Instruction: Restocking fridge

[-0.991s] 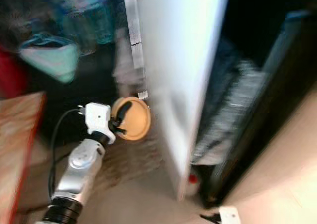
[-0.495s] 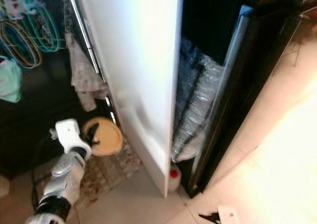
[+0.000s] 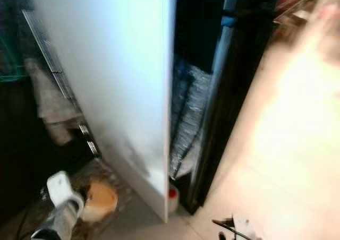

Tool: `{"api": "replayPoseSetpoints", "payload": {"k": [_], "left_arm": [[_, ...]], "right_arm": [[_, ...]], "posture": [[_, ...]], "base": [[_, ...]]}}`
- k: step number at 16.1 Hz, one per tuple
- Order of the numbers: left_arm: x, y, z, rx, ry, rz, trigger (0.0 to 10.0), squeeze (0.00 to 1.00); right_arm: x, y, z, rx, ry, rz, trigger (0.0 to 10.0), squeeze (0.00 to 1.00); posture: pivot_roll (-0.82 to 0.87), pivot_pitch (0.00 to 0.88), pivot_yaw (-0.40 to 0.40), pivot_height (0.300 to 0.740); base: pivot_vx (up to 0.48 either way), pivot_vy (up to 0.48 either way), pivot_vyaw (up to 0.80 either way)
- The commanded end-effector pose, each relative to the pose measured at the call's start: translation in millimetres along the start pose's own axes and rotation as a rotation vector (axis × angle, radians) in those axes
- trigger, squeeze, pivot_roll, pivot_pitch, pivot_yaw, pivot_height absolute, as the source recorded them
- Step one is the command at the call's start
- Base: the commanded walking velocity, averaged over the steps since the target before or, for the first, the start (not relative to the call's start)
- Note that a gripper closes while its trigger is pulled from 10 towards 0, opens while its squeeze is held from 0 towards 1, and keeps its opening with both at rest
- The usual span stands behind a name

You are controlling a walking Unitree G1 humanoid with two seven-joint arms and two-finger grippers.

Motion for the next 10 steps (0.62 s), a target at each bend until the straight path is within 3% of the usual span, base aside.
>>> {"api": "replayPoseSetpoints", "payload": {"k": [1,6,9,10], "left_arm": [[-8,-4.2,-0.9,0.032,-0.047,0.012,10.0,0.00],[-35,-30.3,-9.0,0.161,-0.146,-0.054,10.0,0.00],[-41,-33.1,-11.1,0.174,-0.163,-0.060,10.0,0.00],[-44,-35.3,-12.6,0.184,-0.171,-0.071,10.0,0.00]], "right_arm": [[-10,-0.7,-1.3,-0.001,-0.035,0.005,10.0,0.00],[-11,-0.6,-1.3,-0.008,-0.032,0.013,10.0,0.00],[-11,0.1,-1.5,-0.015,-0.028,0.016,10.0,0.00],[-10,1.0,-1.7,-0.028,-0.012,0.033,10.0,0.00]], "posture": [[-0.09,0.000,0.071,0.740],[-0.11,0.000,0.076,0.740],[-0.11,0.000,0.076,0.740],[-0.11,0.000,0.074,0.740]], "base": [[0.000,0.000,-0.75],[0.000,0.000,-0.76],[0.000,0.000,-0.76],[0.000,0.000,0.00]]}}
Point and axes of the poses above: a point about 5 cm out from each wrist's last joint towards the gripper, its own z axis pointing out of the wrist towards the gripper, its own x axis along the axis of the wrist's last joint, y = z × x, the point moved 1 cm from there along z, pointing out of the wrist towards the gripper, and after that the axes turned 7 degrees about z, right-handed, at the moved point
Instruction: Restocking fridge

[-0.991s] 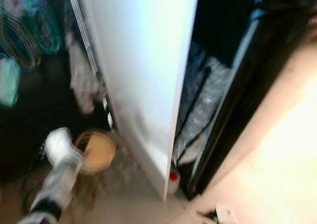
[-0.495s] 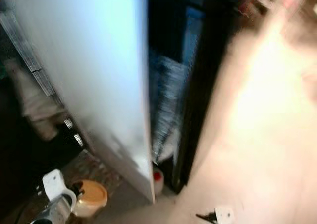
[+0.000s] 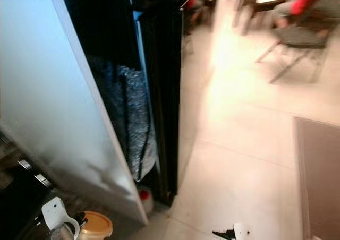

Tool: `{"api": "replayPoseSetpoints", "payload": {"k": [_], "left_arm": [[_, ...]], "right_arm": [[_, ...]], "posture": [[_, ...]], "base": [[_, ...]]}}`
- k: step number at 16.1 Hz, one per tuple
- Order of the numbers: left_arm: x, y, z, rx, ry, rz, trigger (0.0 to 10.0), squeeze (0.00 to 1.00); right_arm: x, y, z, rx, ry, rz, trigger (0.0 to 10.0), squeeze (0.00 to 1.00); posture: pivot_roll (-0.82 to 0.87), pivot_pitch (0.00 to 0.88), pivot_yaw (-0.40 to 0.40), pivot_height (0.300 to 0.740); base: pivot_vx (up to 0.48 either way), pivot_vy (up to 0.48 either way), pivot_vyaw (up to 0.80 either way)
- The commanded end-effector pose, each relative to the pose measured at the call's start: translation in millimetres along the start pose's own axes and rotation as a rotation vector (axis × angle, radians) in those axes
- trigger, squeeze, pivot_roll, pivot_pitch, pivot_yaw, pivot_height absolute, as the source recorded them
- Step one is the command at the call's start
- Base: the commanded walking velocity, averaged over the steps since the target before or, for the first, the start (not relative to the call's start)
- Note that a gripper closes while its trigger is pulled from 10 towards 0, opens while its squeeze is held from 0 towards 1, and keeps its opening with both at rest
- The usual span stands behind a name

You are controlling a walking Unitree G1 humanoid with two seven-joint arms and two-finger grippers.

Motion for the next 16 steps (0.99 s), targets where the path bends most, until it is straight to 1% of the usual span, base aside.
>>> {"api": "replayPoseSetpoints", "payload": {"k": [1,4,7,11,13,14,16], "left_arm": [[-6.9,-10.1,-0.9,0.035,-0.021,-0.016,10.0,0.00],[-10.1,-6.2,-1.2,0.011,-0.031,-0.013,10.0,0.00],[-8.3,-4.3,-0.9,-0.001,-0.028,0.001,10.0,0.00],[-7.6,-6.8,-0.7,-0.001,-0.029,0.019,10.0,0.00],[-8.0,-8.6,-0.8,0.003,-0.031,0.026,10.0,0.00],[-9.0,-9.7,-1.0,0.007,-0.033,0.027,10.0,0.00],[-11.0,-12.1,-1.3,0.014,-0.037,0.029,10.0,0.00]], "right_arm": [[3.5,-0.1,0.4,-0.011,0.023,0.014,10.0,0.00],[1.2,0.9,-0.1,-0.017,0.015,0.016,10.0,0.00],[-0.3,0.4,-0.2,-0.018,0.012,0.019,10.0,0.00],[-1.8,-1.4,-0.1,-0.022,0.014,0.029,10.0,0.00],[-2.0,-1.3,-0.3,-0.034,0.026,0.053,10.0,0.00],[-2.9,-0.6,-0.6,-0.052,0.036,0.089,10.0,0.00],[-3.2,2.1,-1.8,-0.110,0.085,0.196,10.0,0.00]], "posture": [[-0.12,0.000,0.075,0.740],[-0.13,0.000,0.080,0.740],[-0.14,0.000,0.091,0.740],[-0.15,0.000,0.102,0.740],[-0.15,0.000,0.104,0.740],[-0.15,0.000,0.102,0.740],[-0.15,0.000,0.101,0.740]], "base": [[0.000,0.000,0.00],[0.000,0.000,0.00],[0.000,0.000,-0.77],[0.000,0.000,-0.74],[0.000,0.000,0.00],[0.000,0.000,0.00],[0.000,0.000,0.00]]}}
Point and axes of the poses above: a point about 5 cm out from each wrist's last joint towards the gripper, its own z axis pointing out of the wrist towards the gripper, its own x axis along the axis of the wrist's last joint, y = z × x, the point moved 1 cm from there along z, pointing out of the wrist towards the gripper, and after that the axes turned 7 degrees about z, right-handed, at the moved point
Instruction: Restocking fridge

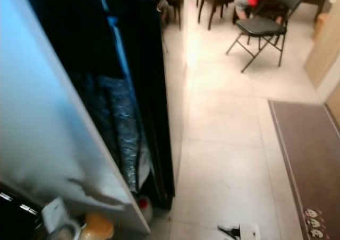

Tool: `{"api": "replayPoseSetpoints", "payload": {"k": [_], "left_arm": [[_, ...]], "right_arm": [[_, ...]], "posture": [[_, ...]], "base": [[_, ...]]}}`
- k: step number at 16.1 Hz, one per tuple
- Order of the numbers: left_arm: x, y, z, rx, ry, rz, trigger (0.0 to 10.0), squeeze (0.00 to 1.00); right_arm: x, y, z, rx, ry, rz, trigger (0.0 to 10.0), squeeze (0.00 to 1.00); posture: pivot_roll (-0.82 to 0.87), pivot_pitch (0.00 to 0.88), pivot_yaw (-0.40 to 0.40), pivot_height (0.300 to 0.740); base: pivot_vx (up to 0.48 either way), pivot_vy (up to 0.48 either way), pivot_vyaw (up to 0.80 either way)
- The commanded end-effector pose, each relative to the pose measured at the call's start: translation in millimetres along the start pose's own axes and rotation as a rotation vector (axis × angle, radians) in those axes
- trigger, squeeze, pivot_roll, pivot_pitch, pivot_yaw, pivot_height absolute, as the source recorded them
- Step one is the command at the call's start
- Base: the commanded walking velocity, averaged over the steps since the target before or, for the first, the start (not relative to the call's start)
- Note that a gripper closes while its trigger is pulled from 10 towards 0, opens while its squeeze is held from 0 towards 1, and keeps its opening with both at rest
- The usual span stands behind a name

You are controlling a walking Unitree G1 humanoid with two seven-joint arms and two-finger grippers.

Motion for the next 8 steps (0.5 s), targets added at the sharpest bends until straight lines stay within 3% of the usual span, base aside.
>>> {"api": "replayPoseSetpoints", "payload": {"k": [1,2,4,6,8], "left_arm": [[-3,-0.9,-0.2,0.005,-0.012,0.015,10.0,0.00],[-4,-2.3,-0.4,0.008,-0.014,0.016,10.0,0.00],[-5,-4.6,-0.6,0.012,-0.016,0.019,10.0,0.00],[-5,-7.4,-0.7,0.017,-0.019,0.027,10.0,0.00],[-5,-9.3,-0.6,0.019,-0.019,0.037,10.0,0.00]], "right_arm": [[-4,7.5,-2.7,-0.054,0.025,0.069,10.0,0.00],[-2,10.3,-4.2,-0.101,0.082,0.125,10.0,0.00],[0,13.9,-6.3,-0.167,0.138,0.123,10.0,0.00],[97,19.8,-12.7,-0.198,0.588,0.052,10.0,0.00],[140,1.7,-30.5,-0.142,0.830,0.004,10.0,0.00]], "posture": [[-0.15,0.000,0.100,0.740],[-0.15,0.000,0.100,0.740],[-0.17,0.000,0.103,0.740],[-0.17,0.000,0.108,0.740],[-0.19,0.000,0.112,0.740]], "base": [[0.000,0.000,0.00],[0.000,0.000,0.00],[0.000,0.000,0.00],[0.000,0.000,0.00],[0.000,0.000,0.00]]}}
Point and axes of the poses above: a point about 5 cm out from each wrist's last joint towards the gripper, its own z axis pointing out of the wrist towards the gripper, its own x axis along the axis of the wrist's last joint, y = z × x, the point moved 1 cm from there along z, pointing out of the wrist towards the gripper, and after that the axes turned 7 degrees about z, right-handed, at the moved point
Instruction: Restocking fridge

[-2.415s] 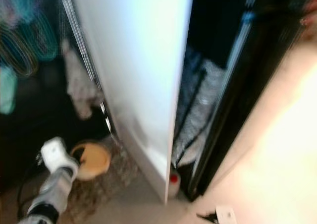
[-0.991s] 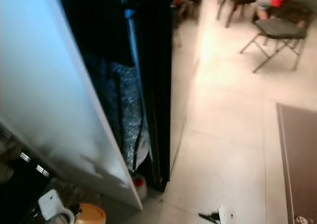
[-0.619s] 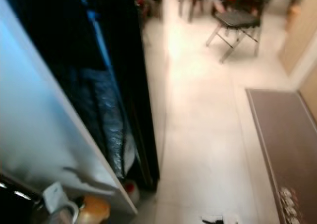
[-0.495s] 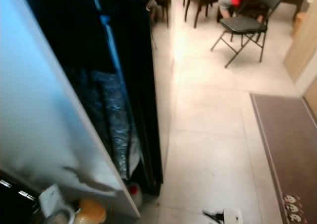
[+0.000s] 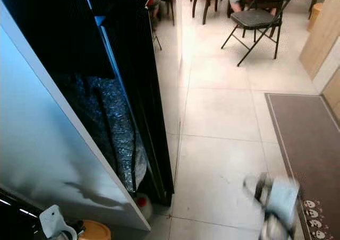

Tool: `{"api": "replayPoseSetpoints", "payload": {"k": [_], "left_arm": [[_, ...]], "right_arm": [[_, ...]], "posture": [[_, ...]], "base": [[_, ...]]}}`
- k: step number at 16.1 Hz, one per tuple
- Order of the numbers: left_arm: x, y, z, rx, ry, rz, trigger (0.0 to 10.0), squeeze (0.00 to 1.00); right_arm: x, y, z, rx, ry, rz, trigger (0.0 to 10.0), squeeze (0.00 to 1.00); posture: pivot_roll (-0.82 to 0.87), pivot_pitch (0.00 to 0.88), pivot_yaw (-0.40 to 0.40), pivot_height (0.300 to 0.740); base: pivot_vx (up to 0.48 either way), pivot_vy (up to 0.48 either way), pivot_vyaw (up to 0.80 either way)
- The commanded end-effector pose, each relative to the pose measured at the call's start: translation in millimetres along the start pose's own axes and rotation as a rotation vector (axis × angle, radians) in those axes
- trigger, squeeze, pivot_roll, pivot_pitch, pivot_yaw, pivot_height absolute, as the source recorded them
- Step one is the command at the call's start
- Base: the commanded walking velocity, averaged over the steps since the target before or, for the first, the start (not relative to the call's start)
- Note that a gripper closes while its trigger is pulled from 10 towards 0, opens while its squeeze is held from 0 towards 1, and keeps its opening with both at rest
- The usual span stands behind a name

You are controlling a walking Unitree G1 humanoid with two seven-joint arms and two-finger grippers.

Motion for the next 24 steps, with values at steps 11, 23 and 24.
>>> {"api": "replayPoseSetpoints", "payload": {"k": [11,23,24], "left_arm": [[-3,-4.7,-0.3,0.007,-0.014,0.022,10.0,0.00],[8,0.1,1.1,0.005,0.011,-0.034,10.0,0.00],[8,-0.4,1.2,0.006,0.012,-0.033,10.0,0.00]], "right_arm": [[52,-103.8,-30.7,0.178,0.132,0.169,10.0,0.00],[68,-108.1,-26.8,0.152,0.098,0.225,10.0,0.00],[69,-108.4,-27.1,0.150,0.099,0.234,10.0,0.00]], "posture": [[-0.18,0.000,0.104,0.740],[-0.14,0.000,0.101,0.740],[-0.15,0.000,0.104,0.740]], "base": [[0.000,0.000,0.00],[0.000,0.137,0.00],[0.000,0.326,0.00]]}}
Point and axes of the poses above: a point about 5 cm out from each wrist's last joint towards the gripper, its own z axis pointing out of the wrist towards the gripper, its own x axis along the axis of the wrist's last joint, y = z × x, the point moved 1 cm from there along z, pointing out of the wrist towards the gripper, and after that the axes turned 7 degrees about z, right-handed, at the moved point
